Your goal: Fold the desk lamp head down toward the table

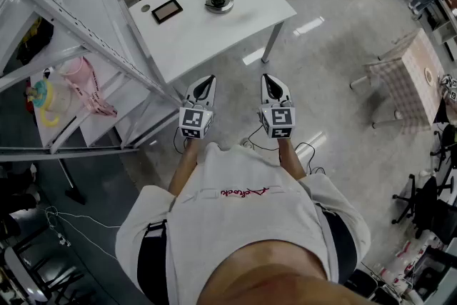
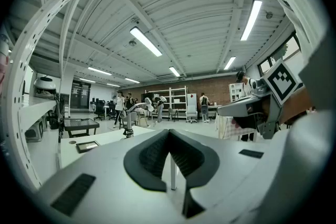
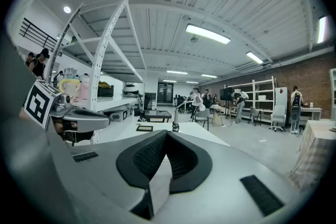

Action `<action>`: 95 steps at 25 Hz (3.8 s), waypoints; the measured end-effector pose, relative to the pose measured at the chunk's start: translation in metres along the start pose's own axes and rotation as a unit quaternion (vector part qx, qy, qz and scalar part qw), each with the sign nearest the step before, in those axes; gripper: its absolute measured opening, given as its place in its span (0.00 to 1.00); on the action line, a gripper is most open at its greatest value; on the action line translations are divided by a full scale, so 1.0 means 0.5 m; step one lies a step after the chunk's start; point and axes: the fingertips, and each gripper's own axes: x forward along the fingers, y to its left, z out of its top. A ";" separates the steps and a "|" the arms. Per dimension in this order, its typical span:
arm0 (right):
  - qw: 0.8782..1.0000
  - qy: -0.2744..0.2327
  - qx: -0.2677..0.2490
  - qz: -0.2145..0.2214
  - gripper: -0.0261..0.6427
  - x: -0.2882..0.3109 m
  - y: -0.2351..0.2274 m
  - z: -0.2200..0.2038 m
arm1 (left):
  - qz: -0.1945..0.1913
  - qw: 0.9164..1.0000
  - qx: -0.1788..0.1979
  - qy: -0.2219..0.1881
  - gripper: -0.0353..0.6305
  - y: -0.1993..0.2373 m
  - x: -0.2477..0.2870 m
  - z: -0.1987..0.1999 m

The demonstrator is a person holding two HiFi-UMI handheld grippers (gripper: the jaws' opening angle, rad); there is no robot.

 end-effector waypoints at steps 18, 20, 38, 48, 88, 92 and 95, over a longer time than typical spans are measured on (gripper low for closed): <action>1.000 -0.015 0.009 0.015 0.08 -0.001 -0.027 0.002 | 0.005 1.000 0.005 0.004 0.09 -0.024 0.025 0.004; 1.000 -0.013 0.008 0.019 0.08 -0.002 -0.033 -0.001 | 0.009 1.000 0.004 0.005 0.09 -0.033 0.027 0.004; 0.997 -0.006 0.012 0.072 0.08 -0.017 -0.064 -0.035 | 0.046 0.999 -0.003 0.016 0.09 -0.101 0.044 -0.019; 0.996 -0.010 0.005 0.086 0.08 -0.008 -0.094 -0.042 | 0.058 0.998 0.001 0.012 0.09 -0.113 0.076 -0.023; 0.994 -0.012 -0.008 0.106 0.08 0.177 -0.145 -0.042 | 0.071 0.997 0.010 0.011 0.09 -0.007 0.224 -0.039; 0.994 -0.012 -0.006 0.105 0.08 0.218 -0.155 -0.042 | 0.069 0.997 0.011 0.012 0.09 0.019 0.255 -0.041; 0.994 -0.008 -0.007 0.107 0.08 0.257 -0.158 -0.044 | 0.074 0.997 0.010 0.015 0.09 0.052 0.277 -0.049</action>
